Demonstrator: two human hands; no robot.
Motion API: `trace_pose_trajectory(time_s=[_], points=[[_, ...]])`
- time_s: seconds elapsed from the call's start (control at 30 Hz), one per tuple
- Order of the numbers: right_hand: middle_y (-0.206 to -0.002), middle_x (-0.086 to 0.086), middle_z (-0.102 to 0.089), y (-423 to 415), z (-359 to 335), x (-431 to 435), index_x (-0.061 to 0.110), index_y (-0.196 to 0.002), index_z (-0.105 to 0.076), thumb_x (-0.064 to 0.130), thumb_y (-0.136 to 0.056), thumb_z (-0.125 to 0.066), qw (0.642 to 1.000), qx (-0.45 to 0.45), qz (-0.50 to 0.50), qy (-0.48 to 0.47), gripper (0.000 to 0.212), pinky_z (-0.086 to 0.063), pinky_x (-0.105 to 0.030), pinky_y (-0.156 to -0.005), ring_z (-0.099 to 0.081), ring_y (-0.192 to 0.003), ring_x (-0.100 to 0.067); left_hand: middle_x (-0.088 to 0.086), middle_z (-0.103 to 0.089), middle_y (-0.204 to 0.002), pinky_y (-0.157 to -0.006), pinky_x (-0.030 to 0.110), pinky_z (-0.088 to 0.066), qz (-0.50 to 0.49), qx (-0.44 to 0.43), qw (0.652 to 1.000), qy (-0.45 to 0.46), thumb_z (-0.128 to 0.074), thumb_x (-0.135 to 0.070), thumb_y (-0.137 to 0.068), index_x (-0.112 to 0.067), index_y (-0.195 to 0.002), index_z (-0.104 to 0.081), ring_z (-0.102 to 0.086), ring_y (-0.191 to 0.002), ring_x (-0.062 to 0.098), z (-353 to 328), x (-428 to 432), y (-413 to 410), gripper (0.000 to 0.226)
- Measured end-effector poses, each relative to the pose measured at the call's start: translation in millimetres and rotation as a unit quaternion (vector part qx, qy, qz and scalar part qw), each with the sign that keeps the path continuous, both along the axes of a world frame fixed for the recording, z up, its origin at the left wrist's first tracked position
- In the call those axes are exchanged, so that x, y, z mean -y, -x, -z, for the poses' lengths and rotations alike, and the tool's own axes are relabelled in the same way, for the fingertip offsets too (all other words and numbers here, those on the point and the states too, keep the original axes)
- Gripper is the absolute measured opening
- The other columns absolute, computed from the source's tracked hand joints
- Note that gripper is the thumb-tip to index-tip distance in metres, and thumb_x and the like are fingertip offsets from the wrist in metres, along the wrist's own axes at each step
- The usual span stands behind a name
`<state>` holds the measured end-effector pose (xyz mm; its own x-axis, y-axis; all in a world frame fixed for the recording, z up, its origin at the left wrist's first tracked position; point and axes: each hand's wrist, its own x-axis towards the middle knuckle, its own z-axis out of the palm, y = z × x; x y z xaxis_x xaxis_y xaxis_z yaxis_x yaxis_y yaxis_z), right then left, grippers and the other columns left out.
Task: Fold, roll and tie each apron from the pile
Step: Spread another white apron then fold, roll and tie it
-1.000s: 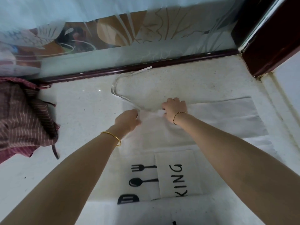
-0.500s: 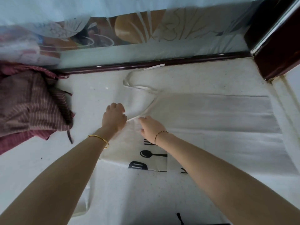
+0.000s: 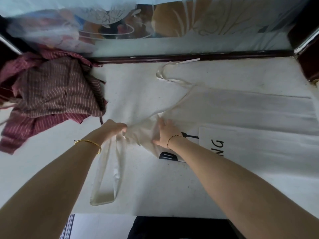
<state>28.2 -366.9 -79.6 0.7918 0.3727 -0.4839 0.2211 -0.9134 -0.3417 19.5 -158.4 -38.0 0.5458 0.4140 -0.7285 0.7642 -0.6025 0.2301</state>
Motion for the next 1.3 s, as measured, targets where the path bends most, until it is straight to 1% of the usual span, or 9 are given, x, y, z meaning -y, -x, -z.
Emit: trace_pose_trajectory(time_s=[0.13,0.2,0.3,0.47,0.6,0.9,1.07,1.2,1.3], points=[[-0.136,-0.015,-0.033,3.9,-1.0,-2.0,0.014,-0.15,0.003,0.048,-0.085,-0.062,1.0,0.013,0.009,0.011,0.098,-0.047,-0.033,-0.084,-0.055,-0.107,-0.029,0.01,-0.066,-0.078,-0.044,0.019,-0.039,0.004,-0.075,0.996,0.053,-0.056,-0.053,-0.088,-0.002,-0.086,-0.065,-0.053,-0.06,0.014,-19.1,3.1,3.3,0.052],[-0.135,-0.015,-0.033,5.2,-1.0,-4.4,0.013,-0.15,0.0,0.048,-0.085,-0.062,1.0,0.014,0.014,0.023,0.097,-0.047,-0.033,-0.084,-0.054,-0.108,-0.029,0.007,-0.067,-0.083,-0.057,0.019,-0.039,0.029,-0.15,0.983,0.103,-0.054,-0.06,-0.085,-0.004,-0.086,-0.068,-0.054,-0.067,0.013,-24.5,7.3,5.3,0.058],[-0.135,-0.015,-0.031,6.9,-0.8,-6.6,0.011,-0.149,0.0,0.048,-0.084,-0.062,0.999,0.012,0.029,0.034,0.097,-0.046,-0.034,-0.087,-0.052,-0.112,-0.03,0.005,-0.062,-0.081,-0.082,0.028,-0.045,0.055,-0.119,0.982,0.137,-0.069,-0.038,-0.083,-0.005,-0.1,-0.066,-0.053,-0.074,0.015,-22.4,11.3,7.5,0.037],[-0.136,-0.016,-0.031,8.1,2.3,-6.8,0.015,-0.149,-0.002,0.049,-0.083,-0.06,0.999,0.01,0.041,0.026,0.094,-0.044,-0.036,-0.09,-0.05,-0.112,-0.033,0.007,-0.056,-0.107,-0.086,0.032,-0.049,0.052,0.073,0.97,0.228,-0.061,-0.019,-0.092,-0.011,-0.114,-0.058,-0.054,-0.096,0.018,-22.2,13.4,7.4,0.024],[-0.137,-0.015,-0.03,6.4,1.7,-3.7,0.019,-0.149,-0.007,0.044,-0.086,-0.057,0.997,-0.028,0.071,-0.011,0.084,-0.042,-0.039,-0.095,-0.044,-0.118,-0.035,0.006,-0.056,-0.096,-0.083,0.031,-0.053,0.125,-0.004,0.948,0.294,-0.054,-0.016,-0.095,-0.012,-0.1,-0.058,-0.055,-0.09,0.018,-36.2,4.4,4.6,0.007],[-0.13,-0.015,-0.033,8.7,-1.3,-3.1,0.015,-0.147,-0.008,0.025,-0.087,-0.056,0.997,-0.019,0.069,0.01,0.078,-0.036,-0.037,-0.1,-0.037,-0.119,-0.035,0.011,-0.065,-0.103,-0.065,0.025,-0.056,0.358,-0.101,0.928,0.032,-0.059,-0.01,-0.09,-0.004,-0.12,-0.054,-0.066,-0.082,0.022,-14.7,-10.8,7.5,0.031],[-0.127,-0.013,-0.034,7.2,0.1,-0.9,0.017,-0.147,-0.008,0.024,-0.083,-0.06,0.998,-0.022,0.063,0.002,0.082,-0.04,-0.036,-0.092,-0.04,-0.117,-0.034,0.01,-0.056,-0.109,-0.065,0.025,-0.054,0.235,-0.109,0.961,0.098,-0.062,-0.038,-0.089,-0.015,-0.134,-0.039,-0.06,-0.081,0.018,-11.7,-6.6,4.3,0.056],[-0.127,-0.011,-0.032,6.7,-0.1,0.5,0.022,-0.148,-0.004,0.02,-0.079,-0.064,0.997,-0.033,0.065,-0.007,0.092,-0.044,-0.034,-0.085,-0.041,-0.115,-0.033,0.008,-0.048,-0.115,-0.069,0.032,-0.059,0.289,0.0,0.957,0.009,-0.066,-0.009,-0.083,-0.013,-0.137,-0.03,-0.062,-0.082,0.021,-1.7,-13.9,6.0,0.065],[-0.131,-0.011,-0.029,5.4,-0.4,1.2,0.025,-0.149,-0.002,0.023,-0.079,-0.067,0.997,-0.043,0.062,-0.014,0.096,-0.043,-0.031,-0.078,-0.04,-0.115,-0.032,0.01,-0.063,-0.096,-0.073,0.035,-0.06,0.296,-0.077,0.952,-0.021,-0.074,-0.01,-0.078,-0.011,-0.14,-0.02,-0.068,-0.076,0.021,-5.2,-15.6,8.6,0.083]])
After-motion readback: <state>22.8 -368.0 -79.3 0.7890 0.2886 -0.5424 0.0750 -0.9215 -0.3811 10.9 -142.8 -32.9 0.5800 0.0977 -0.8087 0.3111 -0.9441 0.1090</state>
